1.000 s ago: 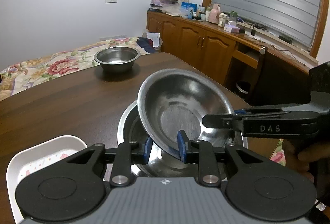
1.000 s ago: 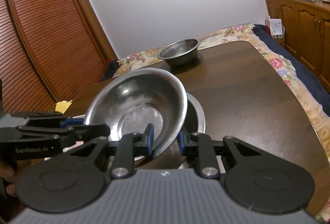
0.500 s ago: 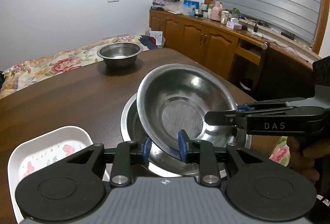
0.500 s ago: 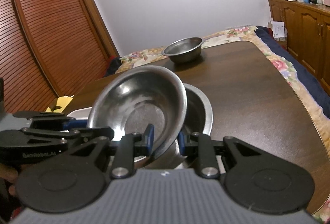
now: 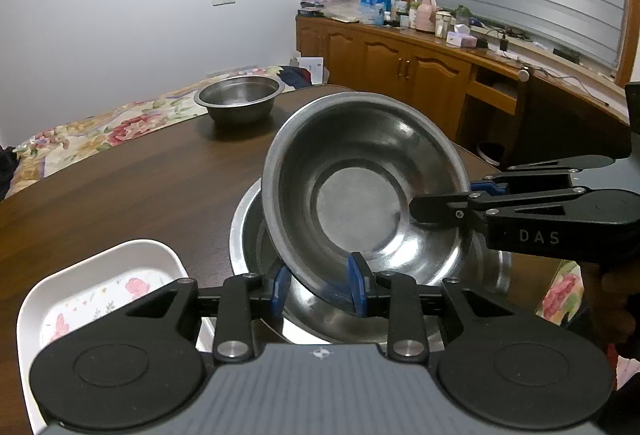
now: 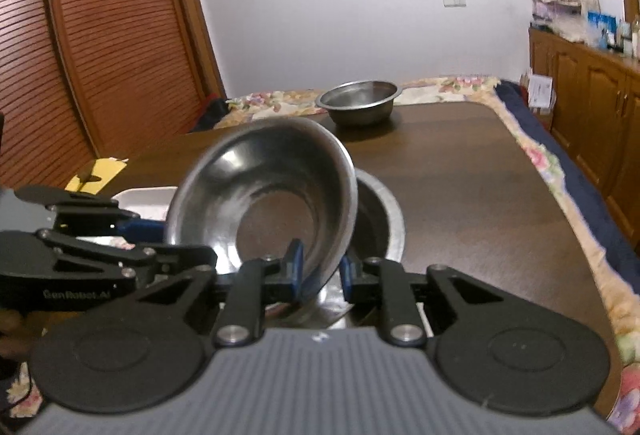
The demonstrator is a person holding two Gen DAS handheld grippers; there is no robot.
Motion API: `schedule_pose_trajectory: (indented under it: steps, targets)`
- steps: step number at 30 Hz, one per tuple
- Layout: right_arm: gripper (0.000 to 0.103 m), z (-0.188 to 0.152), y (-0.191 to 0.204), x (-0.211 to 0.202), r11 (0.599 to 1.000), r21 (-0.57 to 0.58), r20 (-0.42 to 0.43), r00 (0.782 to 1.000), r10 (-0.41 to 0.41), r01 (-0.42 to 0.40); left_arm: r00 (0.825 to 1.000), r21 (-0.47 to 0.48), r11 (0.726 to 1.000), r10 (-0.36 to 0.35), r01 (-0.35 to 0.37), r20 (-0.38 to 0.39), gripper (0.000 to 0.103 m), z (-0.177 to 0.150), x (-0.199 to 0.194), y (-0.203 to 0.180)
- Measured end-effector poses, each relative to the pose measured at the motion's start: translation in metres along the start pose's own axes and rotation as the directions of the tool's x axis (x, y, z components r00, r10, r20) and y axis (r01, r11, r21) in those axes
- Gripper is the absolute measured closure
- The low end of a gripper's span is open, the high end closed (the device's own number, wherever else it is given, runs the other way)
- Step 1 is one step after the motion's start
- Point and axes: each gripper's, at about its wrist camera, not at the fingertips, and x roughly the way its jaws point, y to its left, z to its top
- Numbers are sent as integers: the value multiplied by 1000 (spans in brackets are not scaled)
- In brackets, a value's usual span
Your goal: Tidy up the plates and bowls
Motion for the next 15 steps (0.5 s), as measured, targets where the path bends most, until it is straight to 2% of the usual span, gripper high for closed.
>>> schedule_pose_trajectory:
  steps: [7,12,15]
  targets:
    - [85,2,5,1,997,-69,5,999,-34,34,1000,-13,1000,25,-25,15,70,1,-3,5]
    - [92,6,6,4,991,-122,-8,998,-64,63,999,-27,999,28,-27,28,71,2,-5,8]
    - [91,7,9,6,987,-145,-17,997,-71,68,999,-27,999,29,-28,30,71,1,-6,7]
